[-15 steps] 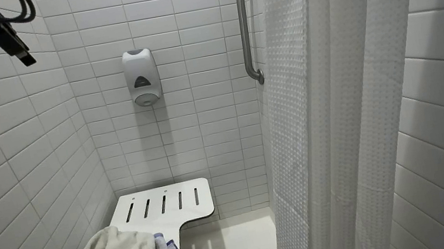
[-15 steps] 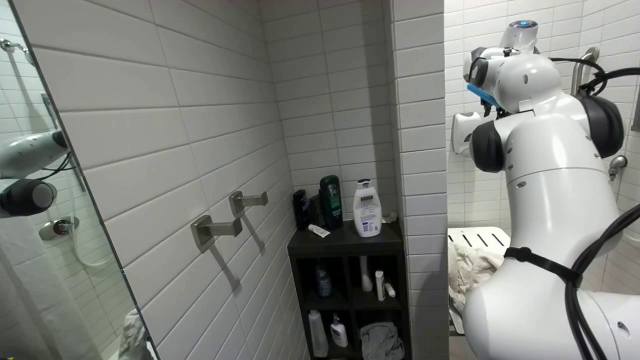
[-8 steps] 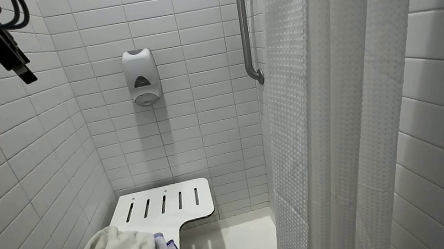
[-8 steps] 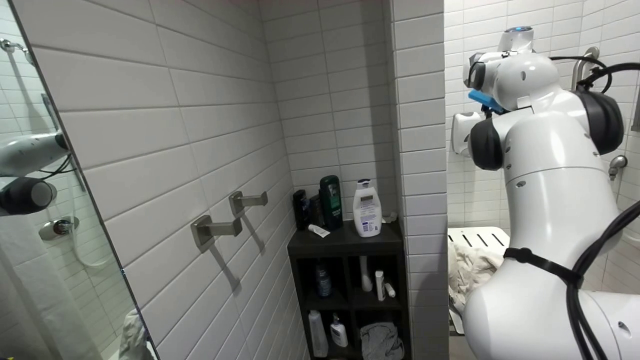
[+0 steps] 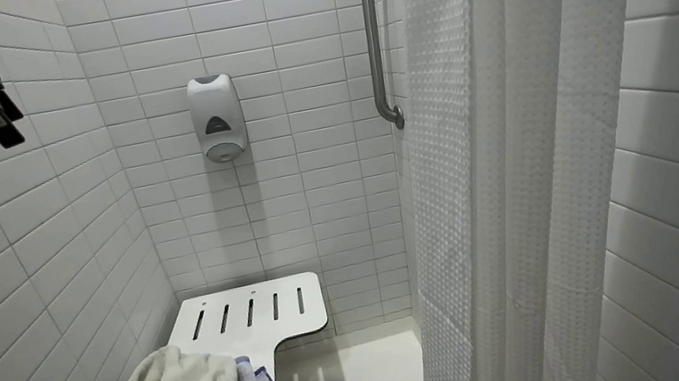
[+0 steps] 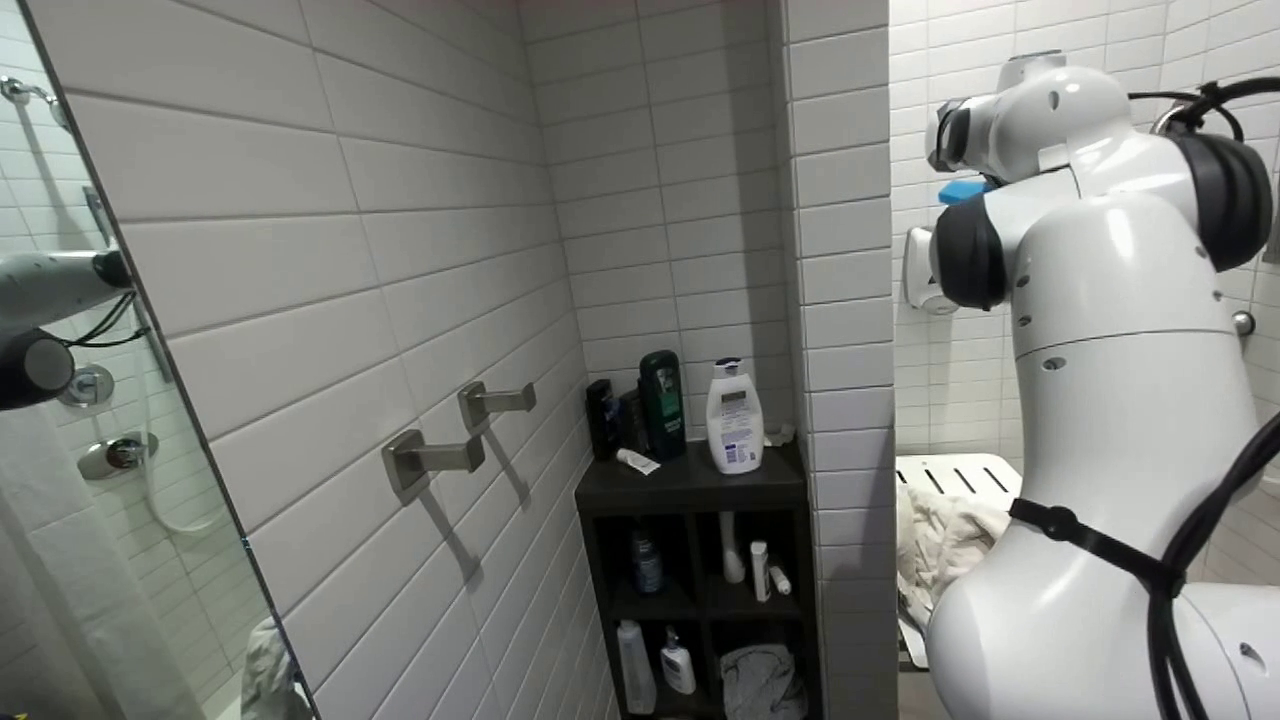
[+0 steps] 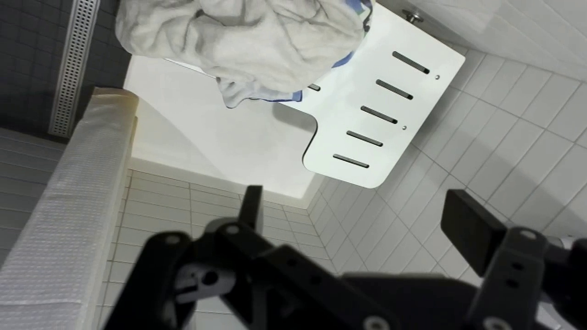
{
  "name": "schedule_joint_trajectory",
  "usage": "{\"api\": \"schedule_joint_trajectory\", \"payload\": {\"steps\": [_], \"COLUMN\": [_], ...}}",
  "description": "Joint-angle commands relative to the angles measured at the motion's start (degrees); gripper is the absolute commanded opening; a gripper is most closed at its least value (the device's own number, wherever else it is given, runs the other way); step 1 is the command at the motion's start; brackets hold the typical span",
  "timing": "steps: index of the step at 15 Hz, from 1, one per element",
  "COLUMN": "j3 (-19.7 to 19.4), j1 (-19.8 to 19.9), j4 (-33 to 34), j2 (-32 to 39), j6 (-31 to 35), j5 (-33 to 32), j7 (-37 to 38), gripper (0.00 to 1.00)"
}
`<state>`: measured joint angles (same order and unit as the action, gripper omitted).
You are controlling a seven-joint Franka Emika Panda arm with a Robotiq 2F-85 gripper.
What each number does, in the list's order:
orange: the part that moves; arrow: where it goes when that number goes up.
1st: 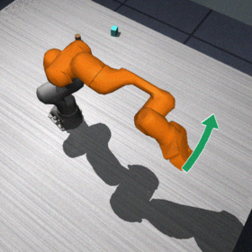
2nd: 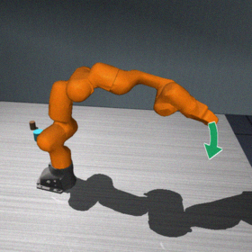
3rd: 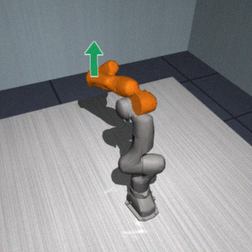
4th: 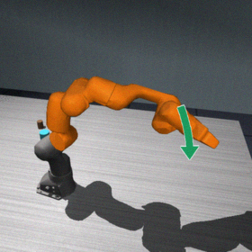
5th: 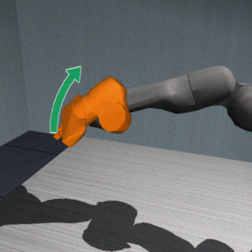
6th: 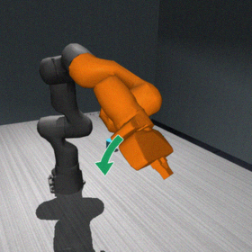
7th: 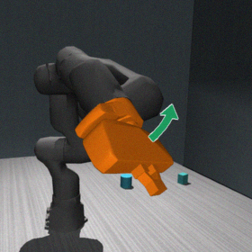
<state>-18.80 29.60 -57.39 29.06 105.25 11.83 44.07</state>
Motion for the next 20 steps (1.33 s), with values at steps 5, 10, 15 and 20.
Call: {"api": "schedule_joint_trajectory", "payload": {"steps": [5, 10, 15, 20], "j3": [-1.9, -1.3, -3.6, -4.7], "j1": [-2.0, -1.4, -2.4, -3.2], "j4": [-18.8, -31.3, -46.0, -61.8], "j2": [-12.5, -17.2, -23.9, -32.0], "j6": [3.8, 11.8, 15.8, 23.7], "j5": [-6.0, -4.3, -4.7, -6.2], "j7": [-2.6, -11.3, -18.2, -22.1], "gripper": [1.0, 1.0, 1.0, 1.0]}}
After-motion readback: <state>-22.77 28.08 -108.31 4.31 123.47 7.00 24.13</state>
